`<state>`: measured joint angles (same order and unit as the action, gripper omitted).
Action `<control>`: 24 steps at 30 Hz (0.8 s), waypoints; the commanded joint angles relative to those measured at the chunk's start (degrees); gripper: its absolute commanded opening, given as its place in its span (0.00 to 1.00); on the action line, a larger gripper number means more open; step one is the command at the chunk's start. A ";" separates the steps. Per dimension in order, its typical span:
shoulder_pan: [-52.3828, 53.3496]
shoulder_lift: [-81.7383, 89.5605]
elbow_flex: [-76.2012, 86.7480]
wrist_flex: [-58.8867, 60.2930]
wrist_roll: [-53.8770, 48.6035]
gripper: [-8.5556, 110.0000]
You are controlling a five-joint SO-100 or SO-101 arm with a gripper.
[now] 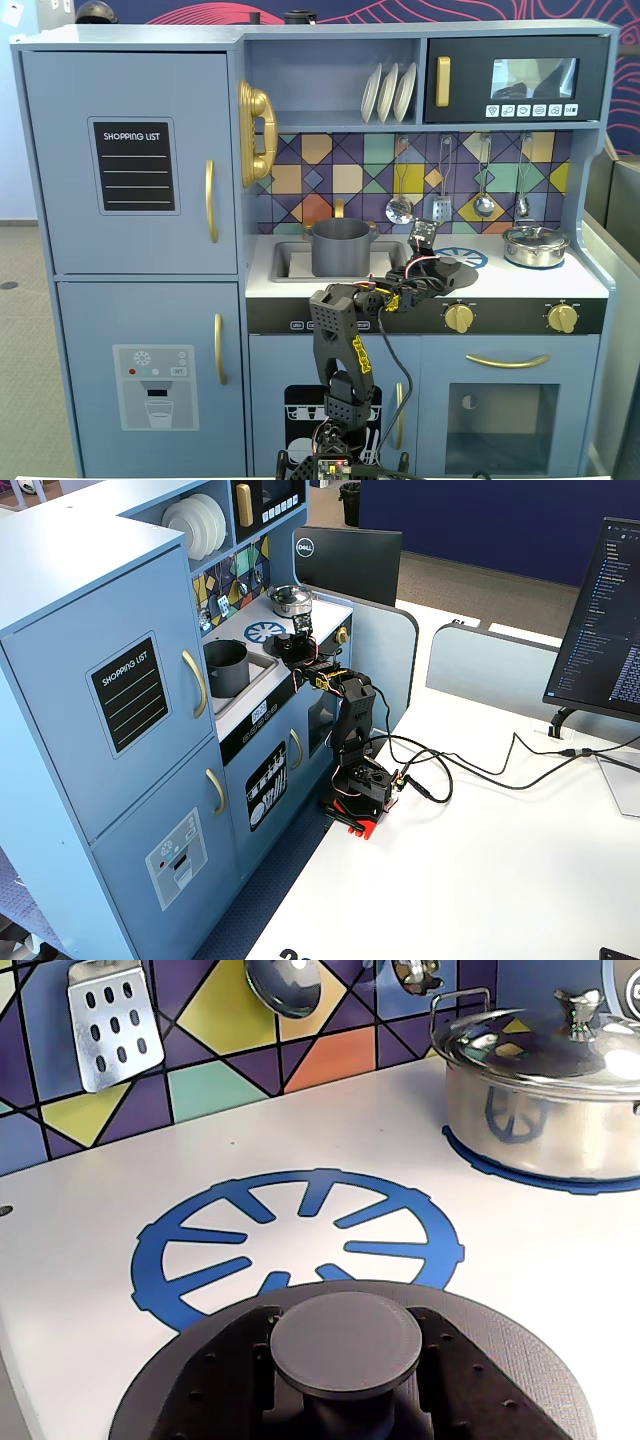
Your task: Take off the lid from the gray recipient and place it on the counter
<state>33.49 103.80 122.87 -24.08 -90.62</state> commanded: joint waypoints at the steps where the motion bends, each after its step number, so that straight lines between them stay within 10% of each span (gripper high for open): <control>1: 0.97 -0.26 -1.49 -1.58 -1.05 0.07; 10: 3.08 1.23 0.70 -4.13 -0.35 0.35; 24: 1.23 18.37 -1.23 4.48 1.93 0.34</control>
<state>36.56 111.09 124.01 -23.91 -89.47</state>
